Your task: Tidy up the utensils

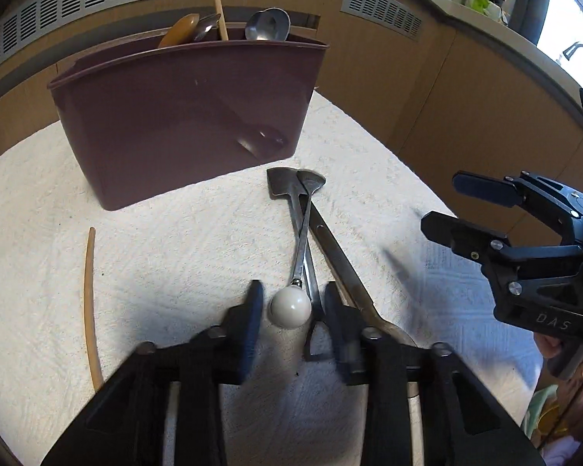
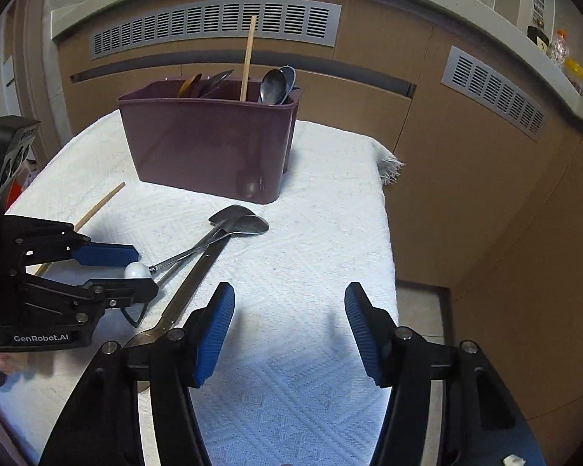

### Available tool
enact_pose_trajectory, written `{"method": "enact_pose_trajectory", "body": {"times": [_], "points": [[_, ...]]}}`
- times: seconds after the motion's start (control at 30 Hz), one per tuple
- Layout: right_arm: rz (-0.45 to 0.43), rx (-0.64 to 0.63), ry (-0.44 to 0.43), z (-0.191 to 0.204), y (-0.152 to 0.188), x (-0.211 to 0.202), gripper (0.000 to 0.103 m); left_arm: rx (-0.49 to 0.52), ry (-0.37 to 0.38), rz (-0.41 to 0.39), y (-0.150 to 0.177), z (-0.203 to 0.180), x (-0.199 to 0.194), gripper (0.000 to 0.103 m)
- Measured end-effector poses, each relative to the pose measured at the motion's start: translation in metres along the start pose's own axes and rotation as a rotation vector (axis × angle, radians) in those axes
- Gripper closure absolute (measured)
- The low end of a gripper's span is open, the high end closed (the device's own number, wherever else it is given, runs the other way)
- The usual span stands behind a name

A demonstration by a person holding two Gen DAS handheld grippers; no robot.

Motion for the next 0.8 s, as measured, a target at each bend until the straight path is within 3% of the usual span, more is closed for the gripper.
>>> {"method": "enact_pose_trajectory", "body": {"times": [0.1, 0.4, 0.63, 0.8], "points": [[0.002, 0.009, -0.010, 0.001, -0.001, 0.001, 0.046, 0.003, -0.029, -0.032, -0.002, 0.004, -0.010, 0.081], [0.022, 0.001, -0.009, 0.015, -0.011, 0.008, 0.045, -0.041, -0.190, -0.274, -0.006, 0.049, -0.106, 0.081], [0.110, 0.136, -0.093, 0.028, -0.035, 0.055, 0.045, -0.101, -0.231, -0.316, -0.008, 0.076, -0.125, 0.081], [0.191, 0.236, -0.024, 0.040, -0.057, 0.097, 0.045, -0.112, -0.221, -0.336, -0.009, 0.075, -0.129, 0.080]]}}
Point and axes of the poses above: each gripper's, at about its wrist camera, not at the fingertips, and x roughly the way its jaws point, z to its left, y to its underside, the point moved 5 cm from there along x, roughly the way its jaws point, and after that the axes turned 2 degrees about -y, right-handed, at the moved point
